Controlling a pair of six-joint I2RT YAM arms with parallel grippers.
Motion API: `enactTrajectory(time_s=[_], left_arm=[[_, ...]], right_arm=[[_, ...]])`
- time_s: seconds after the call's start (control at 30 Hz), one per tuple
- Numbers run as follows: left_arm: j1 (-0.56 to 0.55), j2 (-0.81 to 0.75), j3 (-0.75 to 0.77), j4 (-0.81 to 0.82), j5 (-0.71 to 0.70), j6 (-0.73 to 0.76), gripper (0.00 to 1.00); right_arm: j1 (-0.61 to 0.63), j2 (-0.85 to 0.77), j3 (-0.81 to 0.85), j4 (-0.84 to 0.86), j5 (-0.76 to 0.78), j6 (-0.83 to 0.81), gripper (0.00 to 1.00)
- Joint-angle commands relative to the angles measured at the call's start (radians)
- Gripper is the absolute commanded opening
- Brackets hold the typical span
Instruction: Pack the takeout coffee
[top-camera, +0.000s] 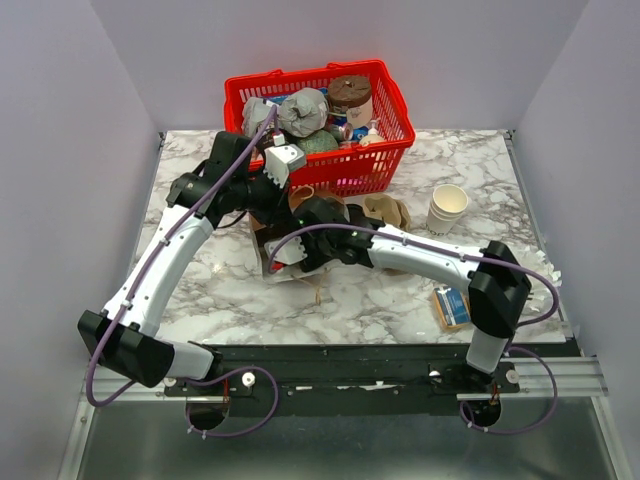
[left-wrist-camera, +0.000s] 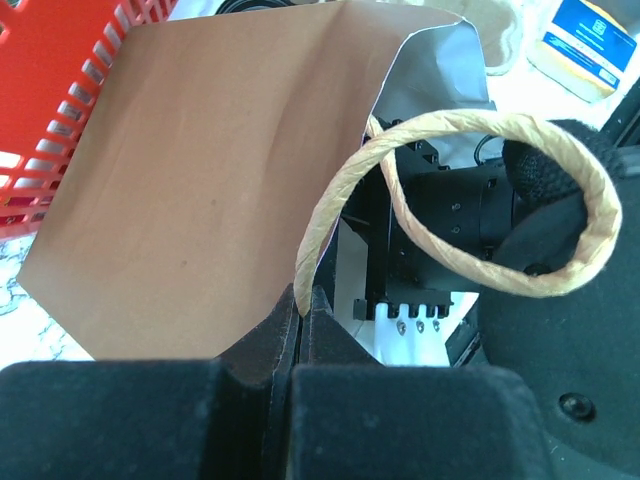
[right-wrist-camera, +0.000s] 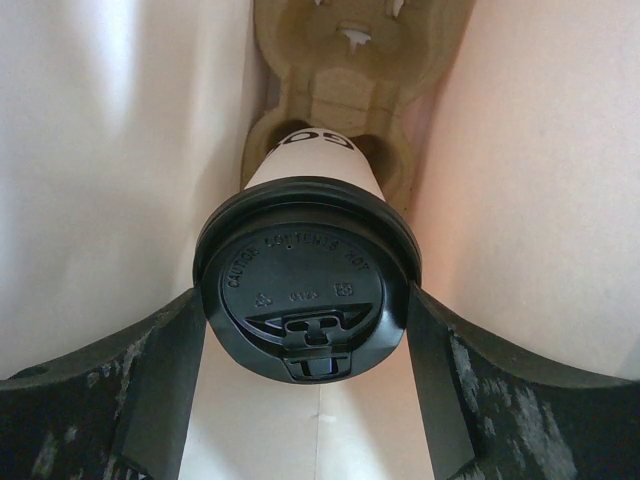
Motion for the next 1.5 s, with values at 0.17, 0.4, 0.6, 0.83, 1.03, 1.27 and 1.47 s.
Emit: enactTrajectory(time_s=[0.17, 0.4, 0.6, 0.83, 1.03, 1.27, 1.47], left_arm=[[-0.002, 0.017, 0.022, -0.025, 0.004, -0.012, 0.0], [-0.002, 0.015, 0.022, -0.025, 0.01, -0.02, 0.0], [-0.002, 0.015, 0.028, -0.022, 0.024, -0.038, 0.0], [-0.002, 0.012, 0.023, -0.013, 0.029, -0.045, 0.0], [-0.002, 0.009, 0.022, -0.007, 0.035, -0.057, 0.0], [-0.002, 0.012, 0.028, -0.005, 0.06, -0.084, 0.0], [-0.002, 0.02, 0.022, -0.005, 0.089, -0.1, 0.0]], right_arm=[[-0.005, 0.103, 0.049, 0.018, 0.083, 0.013, 0.01], [-0.008, 0.134, 0.058, 0.013, 0.096, 0.019, 0.01], [-0.007, 0.123, 0.078, 0.016, 0.048, 0.037, 0.01], [0.002, 0.158, 0.212, -0.109, 0.083, 0.057, 0.01], [0.016, 0.137, 0.222, -0.171, 0.1, 0.083, 0.01], [0.024, 0.21, 0.265, -0.214, 0.181, 0.106, 0.01], [0.022, 0.261, 0.318, -0.274, 0.246, 0.129, 0.0]])
